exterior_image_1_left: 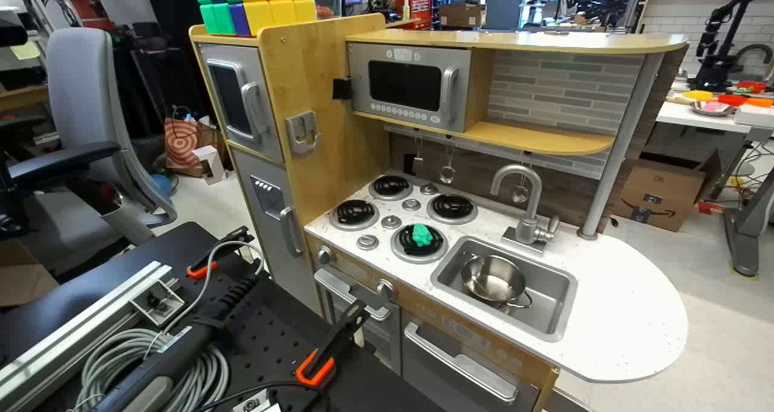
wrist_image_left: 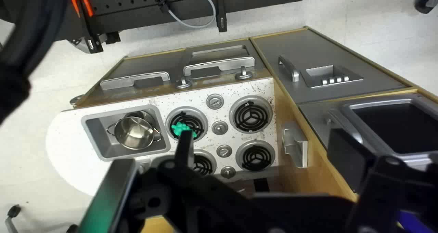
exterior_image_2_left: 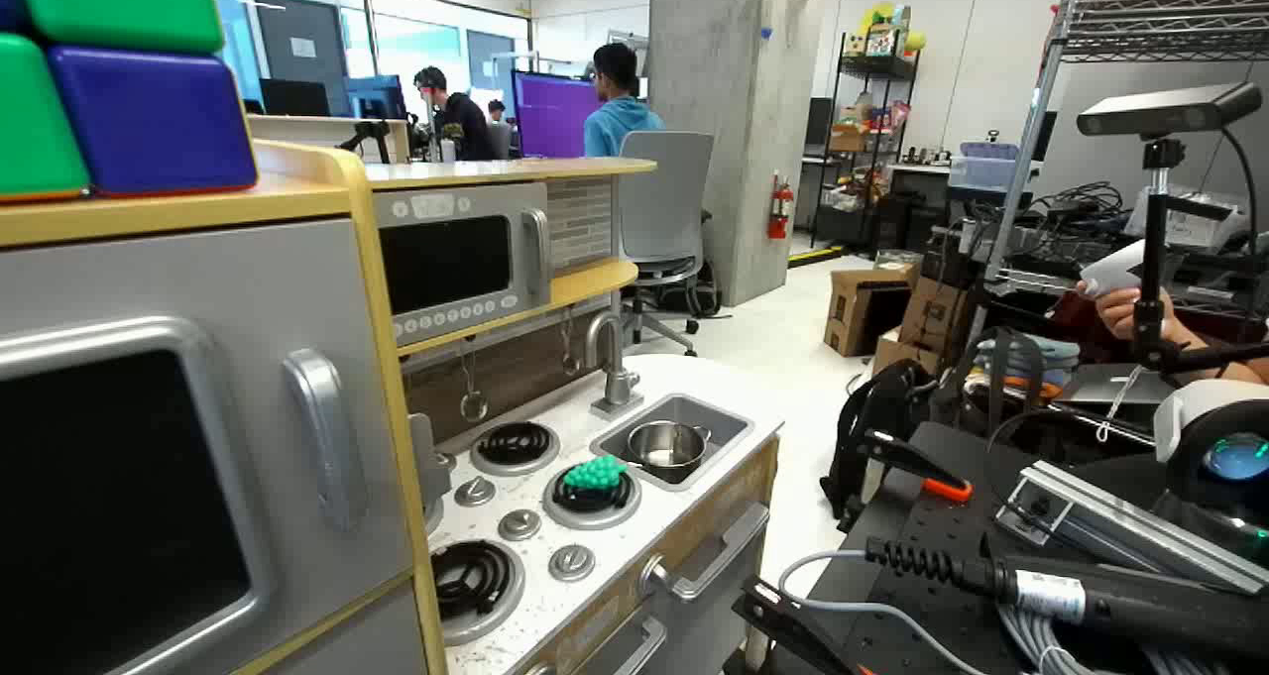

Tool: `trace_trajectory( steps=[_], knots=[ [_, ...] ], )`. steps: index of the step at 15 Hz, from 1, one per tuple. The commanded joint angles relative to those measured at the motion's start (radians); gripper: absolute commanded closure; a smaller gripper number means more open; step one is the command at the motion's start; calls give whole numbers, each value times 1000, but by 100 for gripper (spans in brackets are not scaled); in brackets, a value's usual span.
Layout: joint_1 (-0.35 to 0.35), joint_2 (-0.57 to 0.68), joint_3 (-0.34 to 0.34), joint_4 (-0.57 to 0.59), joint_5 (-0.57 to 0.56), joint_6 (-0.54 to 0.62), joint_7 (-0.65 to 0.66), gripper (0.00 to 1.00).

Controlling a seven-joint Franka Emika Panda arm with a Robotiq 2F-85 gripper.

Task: Put the green grapes inside the pot in the sink

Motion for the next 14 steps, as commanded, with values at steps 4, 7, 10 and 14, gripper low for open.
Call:
trace_trajectory(
  steps=[4, 7, 10, 14],
  knots=[
    [9, 2, -7, 3, -6, -2, 5, 0],
    [9, 2, -7, 3, -6, -2, 5, 0],
    [-34, 73, 24, 10, 14, 100, 119, 0],
    [-128, 287, 30, 36, -53, 272, 299, 0]
  ],
)
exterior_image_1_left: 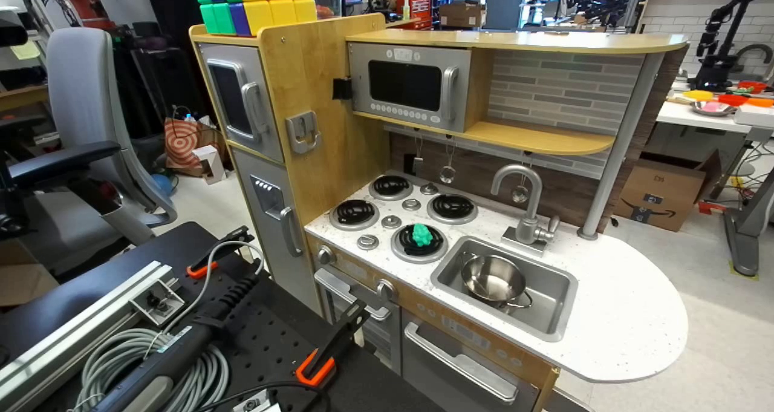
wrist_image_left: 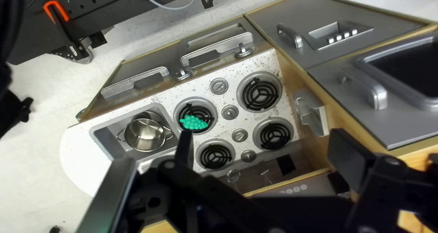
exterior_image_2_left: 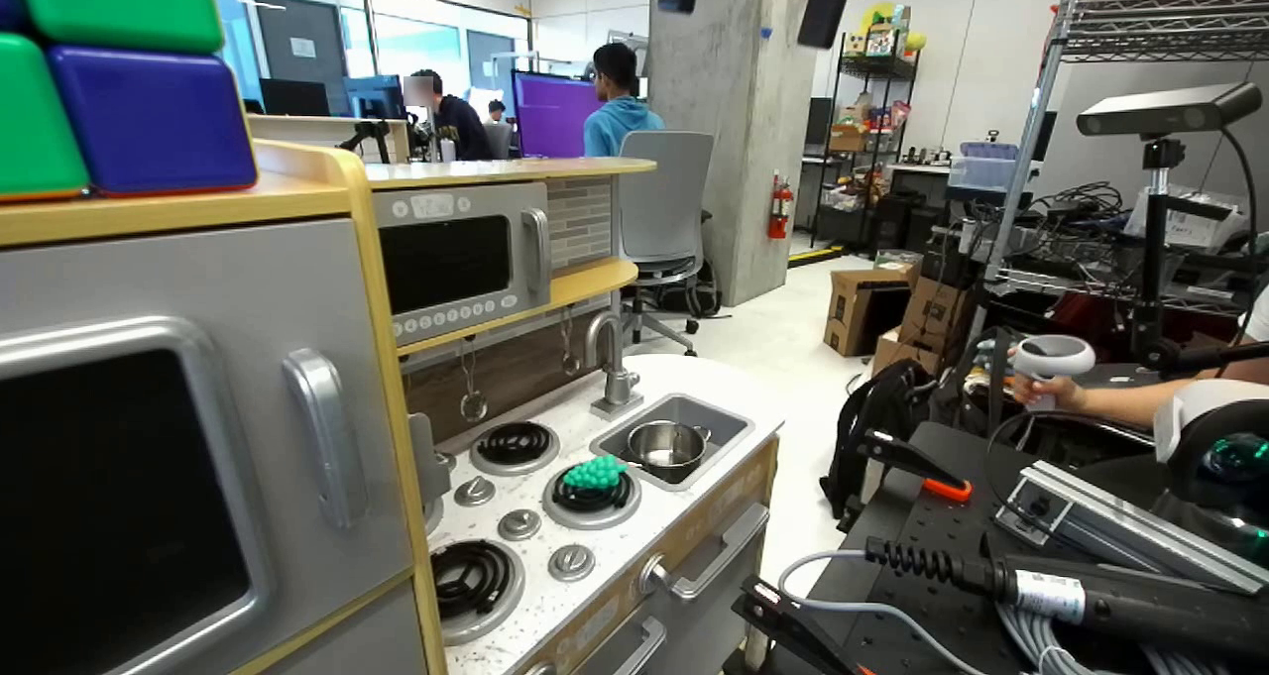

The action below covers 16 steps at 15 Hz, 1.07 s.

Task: Put the green grapes inside the pot in the sink

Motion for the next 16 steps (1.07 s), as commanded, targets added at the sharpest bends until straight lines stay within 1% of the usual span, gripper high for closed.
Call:
trace_trajectory(
  steps=[1, 3, 5, 6, 7, 8, 9, 10, 12, 14, 15, 16],
  knots=[
    [-102, 236, 11, 52, -66, 159, 154, 0],
    [-147, 365, 1, 82, -139, 242, 264, 0],
    [-176, 497, -19, 136, -242, 292, 400, 0],
    [-223, 563, 7, 173, -278, 300, 464, 0],
    [-173, 627, -62, 217, -335, 295, 542, 0],
    [-155, 678, -91, 257, -364, 277, 606, 0],
    [-124, 705, -122, 294, -365, 230, 658, 0],
    [-103, 614, -144, 189, -321, 285, 548, 0],
    [-84, 663, -178, 217, -321, 287, 549, 0],
    [-74, 655, -182, 213, -322, 287, 549, 0],
    [-70, 639, -182, 203, -323, 247, 445, 0],
    [-66, 622, -189, 184, -309, 241, 365, 0]
  ],
)
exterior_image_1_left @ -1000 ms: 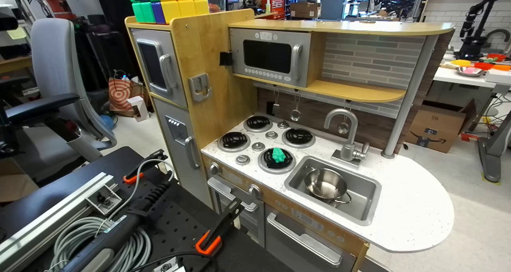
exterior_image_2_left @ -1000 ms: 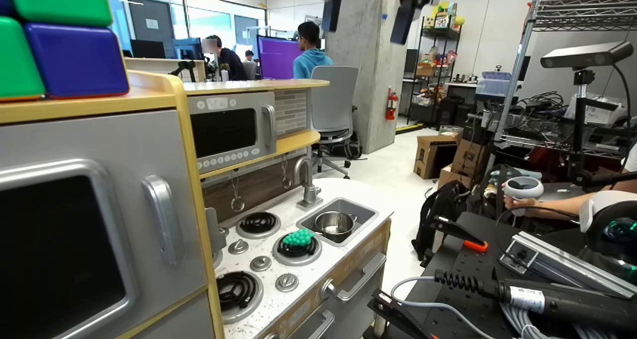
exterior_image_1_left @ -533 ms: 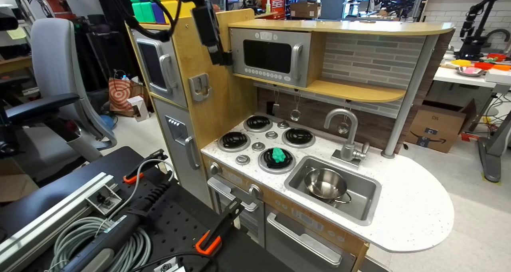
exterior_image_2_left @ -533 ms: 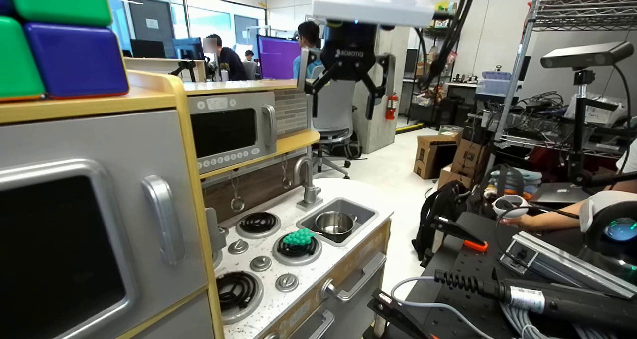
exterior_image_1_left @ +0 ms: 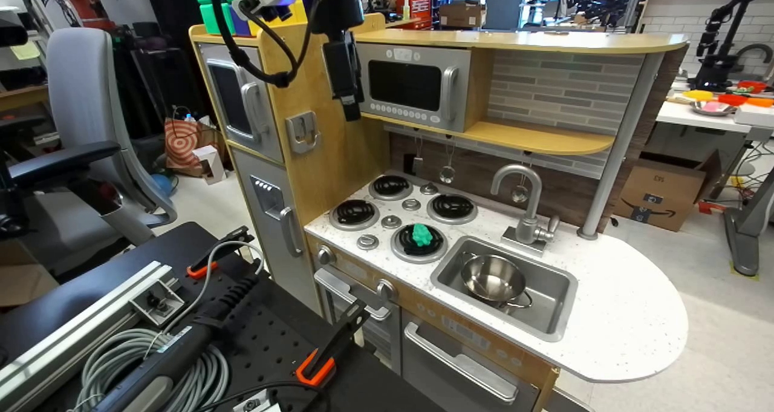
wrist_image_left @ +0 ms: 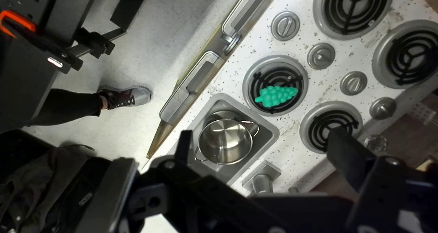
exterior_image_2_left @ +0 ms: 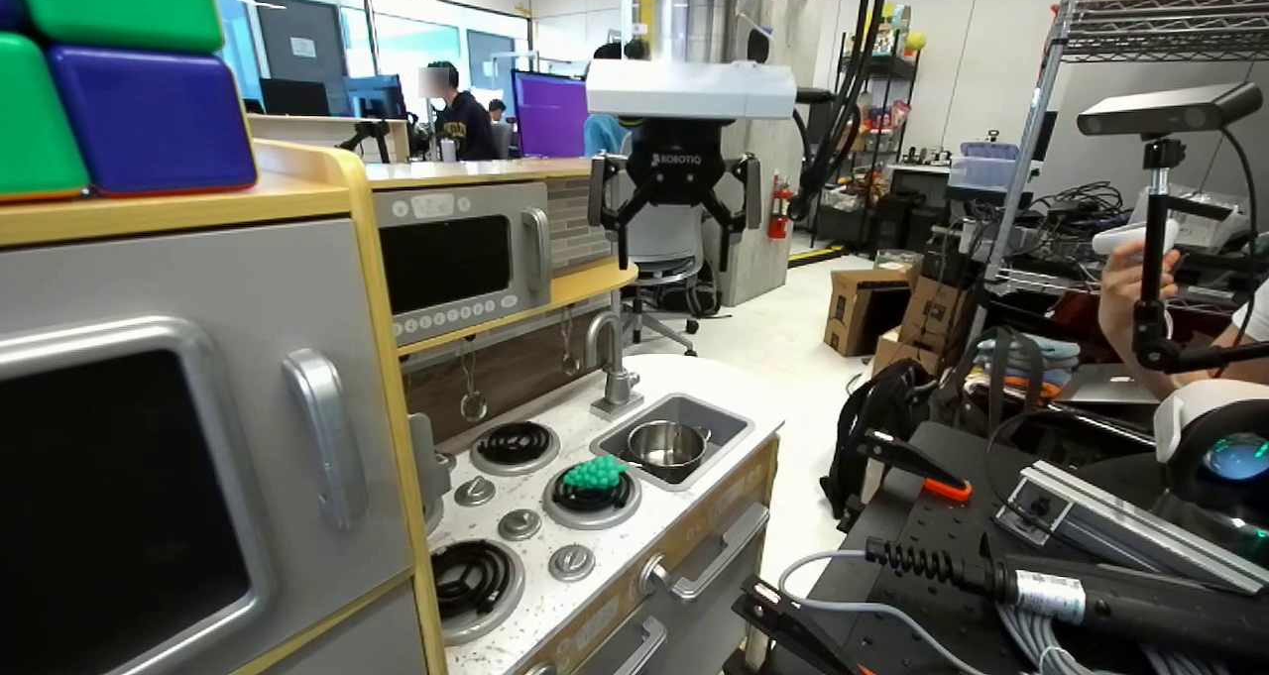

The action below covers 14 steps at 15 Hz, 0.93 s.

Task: Put the green grapes inside the pot in the sink

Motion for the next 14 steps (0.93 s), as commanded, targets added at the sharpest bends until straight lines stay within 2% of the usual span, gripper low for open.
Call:
trace_trajectory(
  steps=[1, 5, 14],
  knots=[
    [49, -39, -57, -38, 32, -38, -228, 0],
    [42, -43, -85, -79, 54, 18, -508, 0],
    [33, -36, -113, -69, 196, -18, -1151, 0]
  ],
)
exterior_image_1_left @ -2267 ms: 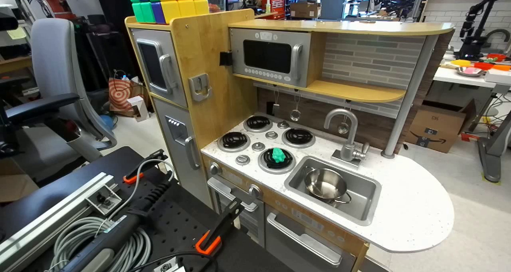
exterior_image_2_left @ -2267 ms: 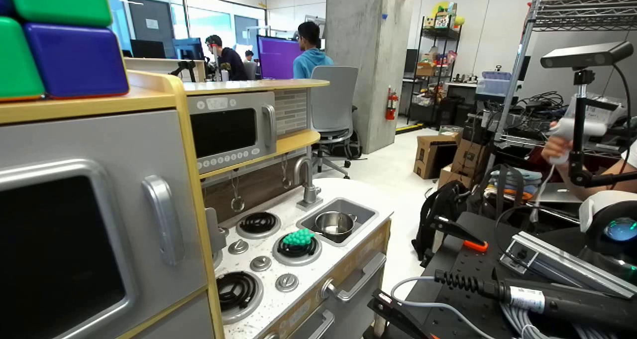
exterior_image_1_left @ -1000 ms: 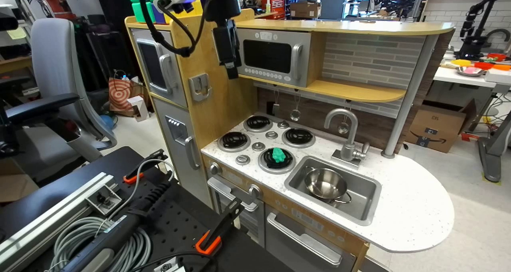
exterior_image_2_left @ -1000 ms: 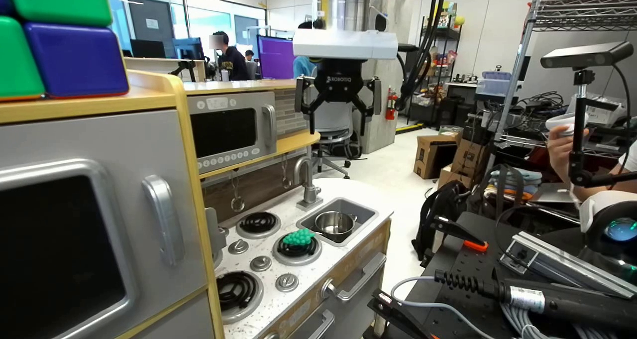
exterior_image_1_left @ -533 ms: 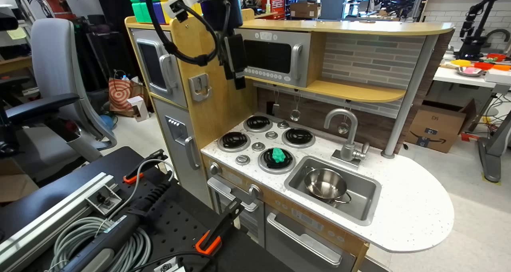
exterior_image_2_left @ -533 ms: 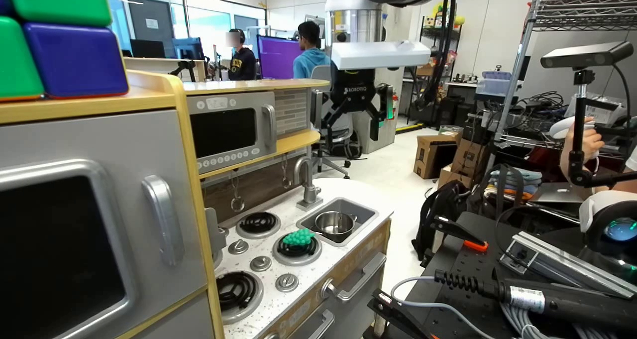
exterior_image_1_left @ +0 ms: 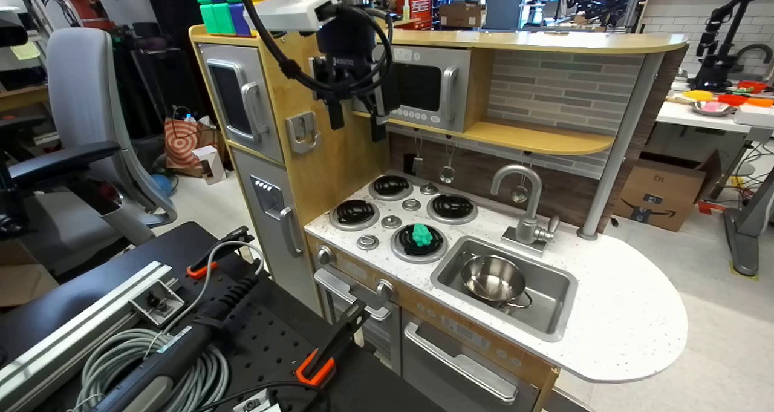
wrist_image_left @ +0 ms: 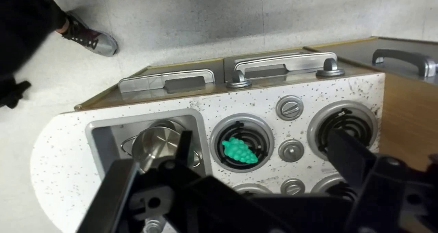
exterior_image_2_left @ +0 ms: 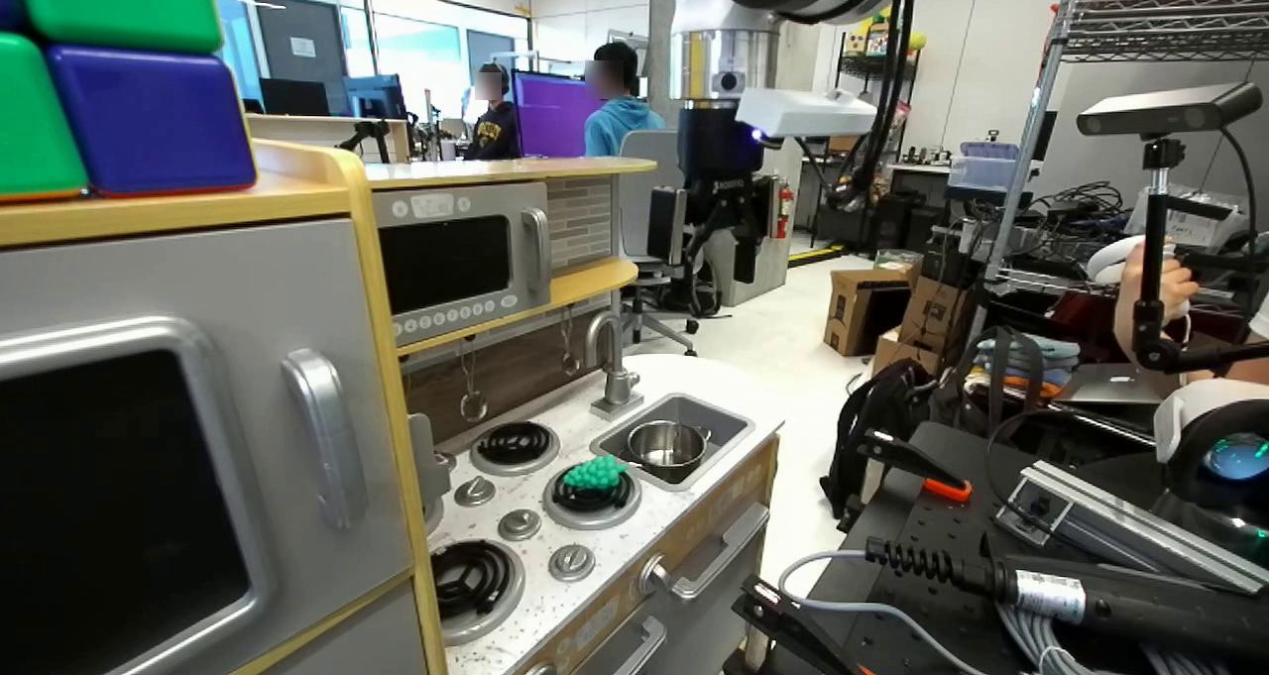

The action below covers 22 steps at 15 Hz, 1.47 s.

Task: Put the green grapes inside the pot in the sink

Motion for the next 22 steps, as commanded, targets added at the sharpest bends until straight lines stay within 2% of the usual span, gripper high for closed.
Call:
trace_trajectory(
  steps=[1, 4, 5, 9, 10, 16, 17, 20, 22],
  knots=[
    [20, -26, -16, -16, 76, -9, -247, 0],
    [19, -22, -10, 0, 136, -75, -441, 0],
    [22, 0, -22, 0, 87, -24, -331, 0],
    [22, 0, -20, 0, 110, -47, -411, 0],
    [25, -3, -22, -8, 9, -57, -464, 0],
    [12, 12, -37, -5, -128, -31, -710, 0],
    [17, 3, -36, -13, -90, -45, -638, 0],
    [16, 3, -37, -14, -89, -45, -645, 0],
    [15, 21, -35, -40, -37, 138, -597, 0]
  ],
)
